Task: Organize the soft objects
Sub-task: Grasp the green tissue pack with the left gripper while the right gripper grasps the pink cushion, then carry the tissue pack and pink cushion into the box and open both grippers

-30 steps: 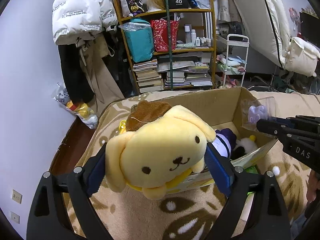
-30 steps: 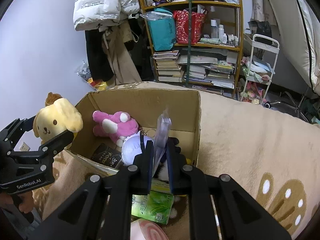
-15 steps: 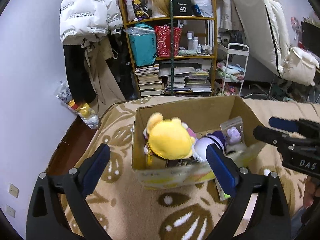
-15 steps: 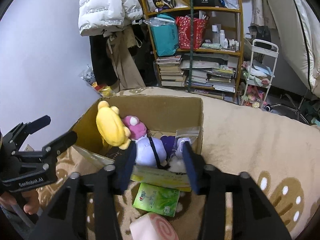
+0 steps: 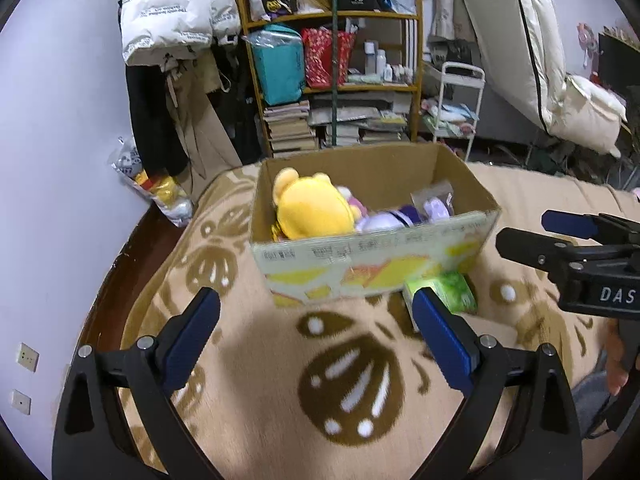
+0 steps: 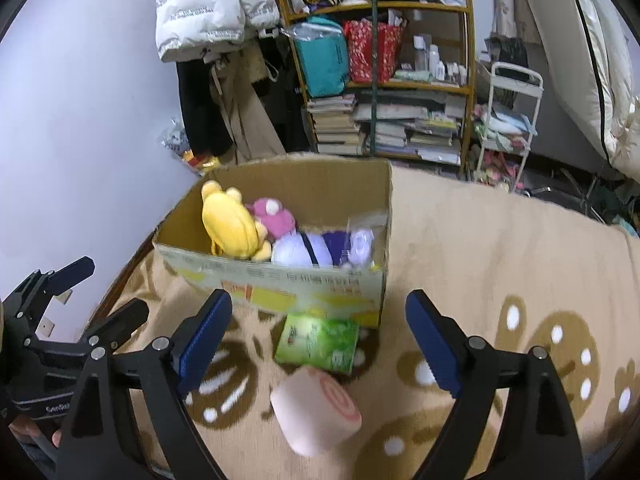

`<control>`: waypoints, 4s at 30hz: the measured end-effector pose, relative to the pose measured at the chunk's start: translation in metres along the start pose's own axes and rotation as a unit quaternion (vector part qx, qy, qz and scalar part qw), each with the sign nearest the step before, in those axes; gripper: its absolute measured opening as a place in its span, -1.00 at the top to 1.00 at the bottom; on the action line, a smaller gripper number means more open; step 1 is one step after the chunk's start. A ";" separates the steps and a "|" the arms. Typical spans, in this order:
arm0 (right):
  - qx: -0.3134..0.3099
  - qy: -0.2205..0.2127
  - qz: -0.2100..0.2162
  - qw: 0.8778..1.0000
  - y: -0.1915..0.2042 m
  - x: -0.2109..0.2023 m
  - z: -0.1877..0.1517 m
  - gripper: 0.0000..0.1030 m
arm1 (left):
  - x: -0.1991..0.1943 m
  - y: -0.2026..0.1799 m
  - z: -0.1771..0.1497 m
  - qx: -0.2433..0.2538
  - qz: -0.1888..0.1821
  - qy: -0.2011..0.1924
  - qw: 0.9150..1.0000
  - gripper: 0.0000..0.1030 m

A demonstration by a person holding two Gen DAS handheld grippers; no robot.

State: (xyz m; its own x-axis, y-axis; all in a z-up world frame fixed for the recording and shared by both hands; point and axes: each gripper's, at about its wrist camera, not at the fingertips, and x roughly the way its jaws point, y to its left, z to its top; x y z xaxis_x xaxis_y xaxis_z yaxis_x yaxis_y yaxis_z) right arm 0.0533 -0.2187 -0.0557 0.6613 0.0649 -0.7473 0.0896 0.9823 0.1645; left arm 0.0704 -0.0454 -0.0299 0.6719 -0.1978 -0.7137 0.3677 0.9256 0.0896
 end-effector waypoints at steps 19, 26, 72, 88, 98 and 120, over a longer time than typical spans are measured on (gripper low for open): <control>0.072 0.179 0.005 0.981 -0.025 0.061 -0.042 -0.66 | 0.052 -0.030 -0.031 0.013 -0.049 0.069 0.996 -0.86; 0.097 0.230 0.005 0.968 -0.031 0.080 -0.054 -0.46 | 0.064 -0.036 -0.038 0.008 -0.054 0.081 0.995 -0.86; 0.085 0.189 -0.090 0.974 -0.075 0.066 -0.022 0.51 | 0.145 -0.109 -0.036 0.041 -0.128 0.085 0.987 -0.56; 0.048 0.110 -0.036 0.992 -0.045 0.034 -0.012 0.51 | 0.059 -0.078 -0.027 0.031 -0.059 0.004 0.998 -0.55; 0.021 0.024 -0.005 0.999 -0.023 -0.007 0.004 0.51 | -0.005 -0.048 -0.009 0.036 -0.005 -0.075 0.997 -0.55; -0.002 -0.184 0.000 0.983 -0.008 -0.036 0.041 0.47 | -0.014 -0.012 0.053 0.029 0.066 -0.183 0.981 -0.56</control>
State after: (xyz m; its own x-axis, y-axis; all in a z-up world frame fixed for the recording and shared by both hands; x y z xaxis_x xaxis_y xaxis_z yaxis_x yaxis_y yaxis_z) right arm 0.0594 -0.2359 -0.0038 0.8861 -0.0021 -0.4635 0.0872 0.9829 0.1624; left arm 0.0903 -0.0705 0.0157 0.8977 -0.1900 -0.3975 0.2912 0.9329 0.2117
